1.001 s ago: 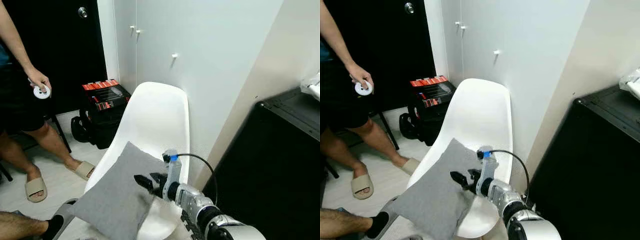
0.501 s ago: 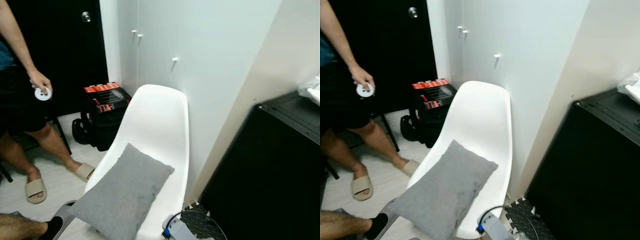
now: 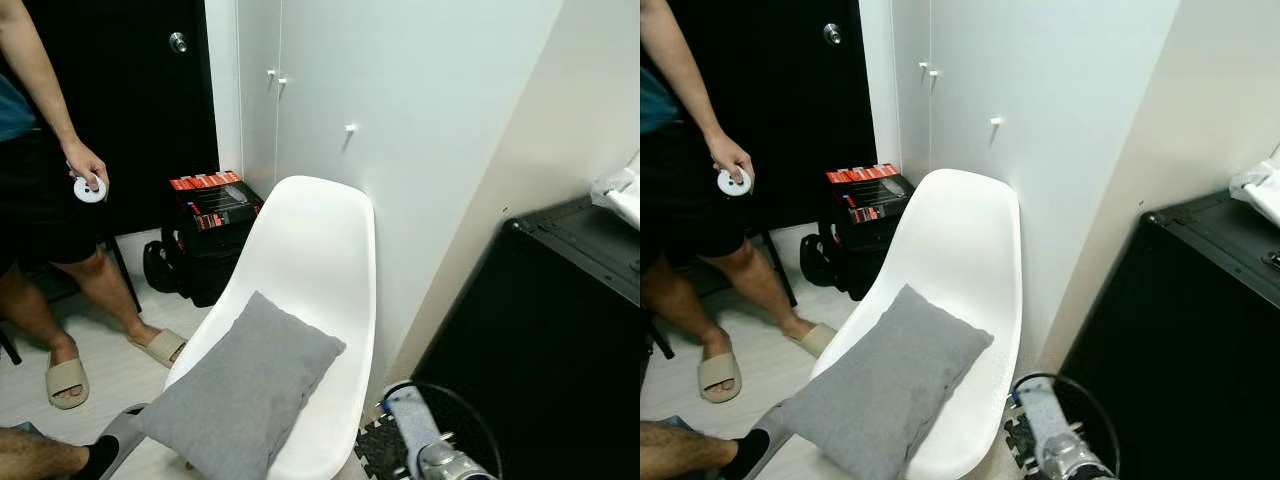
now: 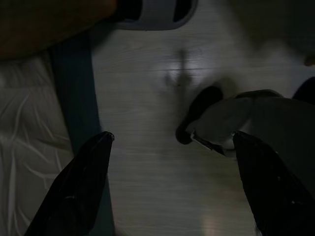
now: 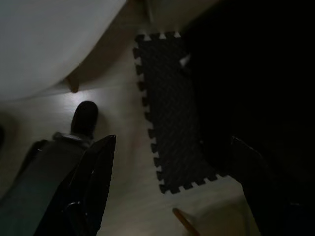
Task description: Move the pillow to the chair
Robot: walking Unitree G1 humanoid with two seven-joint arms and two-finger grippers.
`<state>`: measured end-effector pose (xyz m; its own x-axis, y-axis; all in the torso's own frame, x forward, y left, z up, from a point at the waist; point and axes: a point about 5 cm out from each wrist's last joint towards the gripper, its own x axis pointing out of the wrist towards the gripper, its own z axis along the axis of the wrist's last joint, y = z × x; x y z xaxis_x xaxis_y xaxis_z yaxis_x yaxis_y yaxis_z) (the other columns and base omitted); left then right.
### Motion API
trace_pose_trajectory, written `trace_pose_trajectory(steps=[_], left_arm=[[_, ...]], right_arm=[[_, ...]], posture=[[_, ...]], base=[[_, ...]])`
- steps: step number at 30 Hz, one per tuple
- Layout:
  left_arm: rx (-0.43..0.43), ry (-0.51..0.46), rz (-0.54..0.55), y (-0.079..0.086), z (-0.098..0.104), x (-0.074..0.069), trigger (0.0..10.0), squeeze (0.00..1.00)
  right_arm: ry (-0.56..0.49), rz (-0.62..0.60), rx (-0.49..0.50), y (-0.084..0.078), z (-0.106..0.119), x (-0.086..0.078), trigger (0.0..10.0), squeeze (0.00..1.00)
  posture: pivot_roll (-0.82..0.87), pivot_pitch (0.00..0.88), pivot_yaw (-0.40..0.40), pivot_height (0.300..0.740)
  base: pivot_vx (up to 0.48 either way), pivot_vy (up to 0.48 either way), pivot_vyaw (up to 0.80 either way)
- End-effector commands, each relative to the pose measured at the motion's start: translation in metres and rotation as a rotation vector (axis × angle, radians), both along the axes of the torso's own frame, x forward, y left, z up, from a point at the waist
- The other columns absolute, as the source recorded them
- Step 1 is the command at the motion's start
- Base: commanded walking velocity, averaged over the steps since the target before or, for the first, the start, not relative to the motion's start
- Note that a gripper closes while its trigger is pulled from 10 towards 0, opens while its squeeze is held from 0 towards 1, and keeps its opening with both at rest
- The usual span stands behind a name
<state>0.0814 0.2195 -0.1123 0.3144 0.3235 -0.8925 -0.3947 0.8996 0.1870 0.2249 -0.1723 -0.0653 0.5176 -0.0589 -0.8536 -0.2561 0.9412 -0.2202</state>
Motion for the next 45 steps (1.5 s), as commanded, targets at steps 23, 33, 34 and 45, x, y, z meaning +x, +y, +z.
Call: trace_pose_trajectory(steps=[23,33,34,45], left_arm=[[-0.035,-0.001,-0.175,-0.014,0.001,0.019,10.0,0.0],[-0.047,0.022,-0.181,-0.019,-0.002,0.01,10.0,0.0],[-0.047,0.024,-0.18,-0.019,-0.002,0.01,10.0,0.0],[-0.045,0.026,-0.174,-0.017,-0.002,0.007,10.0,0.0]], right_arm=[[0.079,0.028,0.045,-0.012,-0.017,-0.033,10.0,0.0],[0.078,0.101,0.083,-0.005,-0.018,-0.035,10.0,0.0],[0.078,0.102,0.085,-0.005,-0.018,-0.035,10.0,0.0],[0.077,0.128,0.119,0.001,-0.018,-0.036,10.0,0.0]], posture=[[0.01,0.033,-0.097,0.74],[0.02,0.04,-0.104,0.74],[0.02,0.04,-0.105,0.74],[0.03,0.041,-0.103,0.74]], base=[[-0.221,0.0,0.0],[-0.403,0.0,0.0],[-0.405,0.0,0.0],[-0.403,0.0,0.13]])
